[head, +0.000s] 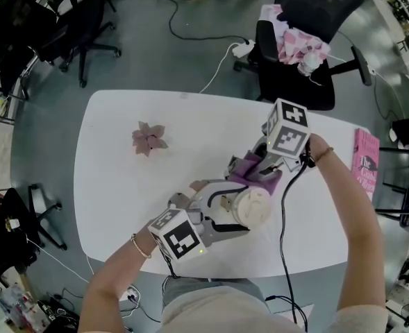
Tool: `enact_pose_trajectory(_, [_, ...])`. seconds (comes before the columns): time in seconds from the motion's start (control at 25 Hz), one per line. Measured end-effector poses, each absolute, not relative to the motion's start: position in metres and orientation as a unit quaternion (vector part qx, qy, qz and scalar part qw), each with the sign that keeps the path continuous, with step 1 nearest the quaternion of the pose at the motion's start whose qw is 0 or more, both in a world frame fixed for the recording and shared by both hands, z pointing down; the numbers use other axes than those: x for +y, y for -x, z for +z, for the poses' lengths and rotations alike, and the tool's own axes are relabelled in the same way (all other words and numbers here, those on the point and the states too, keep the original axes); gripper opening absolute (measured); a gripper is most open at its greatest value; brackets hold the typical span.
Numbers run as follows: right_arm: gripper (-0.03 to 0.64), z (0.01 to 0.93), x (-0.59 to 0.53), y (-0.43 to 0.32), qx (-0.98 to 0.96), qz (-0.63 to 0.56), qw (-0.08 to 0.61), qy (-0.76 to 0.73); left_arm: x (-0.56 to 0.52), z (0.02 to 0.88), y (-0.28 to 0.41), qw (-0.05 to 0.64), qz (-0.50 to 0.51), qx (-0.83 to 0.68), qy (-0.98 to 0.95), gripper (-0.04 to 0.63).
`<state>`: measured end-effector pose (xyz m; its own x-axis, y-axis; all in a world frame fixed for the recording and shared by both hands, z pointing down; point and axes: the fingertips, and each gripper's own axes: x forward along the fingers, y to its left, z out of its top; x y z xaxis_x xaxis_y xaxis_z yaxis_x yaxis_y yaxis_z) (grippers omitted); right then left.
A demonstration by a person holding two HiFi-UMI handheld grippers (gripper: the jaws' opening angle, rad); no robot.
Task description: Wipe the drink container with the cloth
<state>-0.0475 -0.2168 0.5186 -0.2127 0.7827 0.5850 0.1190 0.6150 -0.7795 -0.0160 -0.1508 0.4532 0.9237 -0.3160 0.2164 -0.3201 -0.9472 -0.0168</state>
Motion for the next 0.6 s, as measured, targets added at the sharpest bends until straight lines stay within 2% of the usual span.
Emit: enact_pose_trajectory(0.6, [0.069, 0.556, -0.213, 0.051, -0.718, 0.288, 0.556, 0.304, -0.151, 0.452, 0.016, 0.008, 0.108, -0.162, -0.981, 0.38])
